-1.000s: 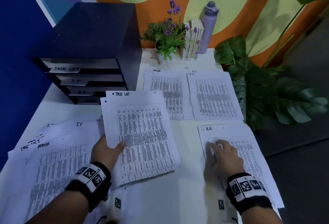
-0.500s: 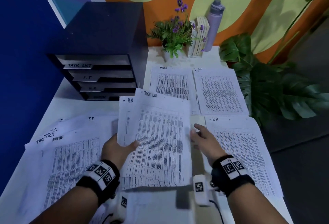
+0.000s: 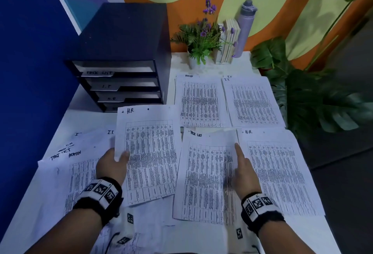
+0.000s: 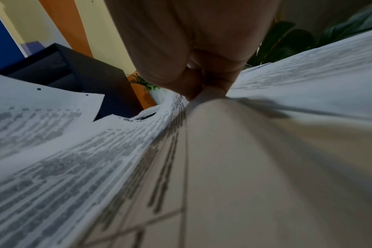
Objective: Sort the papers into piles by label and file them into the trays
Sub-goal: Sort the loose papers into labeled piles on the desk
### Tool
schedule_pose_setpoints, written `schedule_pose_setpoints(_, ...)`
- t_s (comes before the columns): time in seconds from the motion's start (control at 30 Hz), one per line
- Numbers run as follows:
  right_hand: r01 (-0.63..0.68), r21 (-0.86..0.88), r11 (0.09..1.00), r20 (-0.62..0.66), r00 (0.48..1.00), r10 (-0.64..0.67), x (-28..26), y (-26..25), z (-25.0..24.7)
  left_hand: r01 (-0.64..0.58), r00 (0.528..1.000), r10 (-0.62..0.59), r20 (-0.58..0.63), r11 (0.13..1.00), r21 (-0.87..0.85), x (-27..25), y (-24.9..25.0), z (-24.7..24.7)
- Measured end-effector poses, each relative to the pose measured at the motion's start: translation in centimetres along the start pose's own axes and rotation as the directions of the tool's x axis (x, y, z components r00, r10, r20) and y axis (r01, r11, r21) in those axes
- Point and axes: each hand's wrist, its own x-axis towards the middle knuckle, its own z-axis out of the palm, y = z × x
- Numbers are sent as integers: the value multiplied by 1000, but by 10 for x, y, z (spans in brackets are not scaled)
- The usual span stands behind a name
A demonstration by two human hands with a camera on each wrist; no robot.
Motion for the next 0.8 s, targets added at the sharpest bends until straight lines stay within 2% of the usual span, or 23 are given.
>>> schedule_pose_setpoints(0.07,-1,-88,996,-8,1000,0,-3,0,0,4,1000,-4,-20,1000,11,3,0,-6)
schedule_pose_setpoints(0.17,-7,-317,948,-110,994,-29,-2,-6,3,1,996,0,-90,1000,14,3,6,-15)
schedule_pose_setpoints(0.23,9,-322,947,-174,982,-69,-4,-19,2,-30,991,29,-130,1000,-8,0,15,-18)
schedule_pose_setpoints(0.27,69,-221,973,-161,981,-107,-7,-29,-2,-49,991,46,-126,998,-27,-3,19,-18)
schedule_pose_setpoints(0.3,139,-31,990,-104,984,-141,-10,-42,-7,-59,992,54,-115,997,-47,-7,23,-17)
schedule_pose_setpoints(0.33,142,218,965,3,989,-146,-13,-55,-12,-64,994,58,-94,995,-70,-10,27,-14)
schedule_pose_setpoints(0.37,71,460,885,136,979,-149,-19,-70,-18,-69,995,63,-72,993,-92,-15,31,-10)
schedule_pose_setpoints(0.4,-33,626,779,234,961,-147,-22,-81,-20,-75,997,72,-33,991,-109,-19,33,-4)
schedule_pose_setpoints(0.43,-101,709,698,279,949,-146,-23,-87,-22,-78,997,81,17,990,-121,-25,36,2)
schedule_pose_setpoints(0.47,-120,754,646,273,952,-140,-23,-90,-22,-80,993,90,82,989,-126,-31,40,9)
schedule_pose_setpoints(0.53,-101,812,574,182,979,-86,-21,-86,-29,-70,972,97,213,989,-132,-46,47,22)
schedule_pose_setpoints(0.6,-108,863,493,129,992,-9,-17,-73,-47,-94,950,115,291,992,-85,-58,52,38)
schedule_pose_setpoints(0.7,-239,913,330,241,970,36,-12,-43,-76,-204,930,196,312,979,-8,-69,58,57)
schedule_pose_setpoints(0.73,-252,905,342,253,967,43,-12,-27,-84,-219,921,209,328,976,-6,-73,59,68)
schedule_pose_setpoints(0.8,-208,826,523,237,971,13,-12,-15,-89,-217,897,219,384,975,-51,-72,56,75)
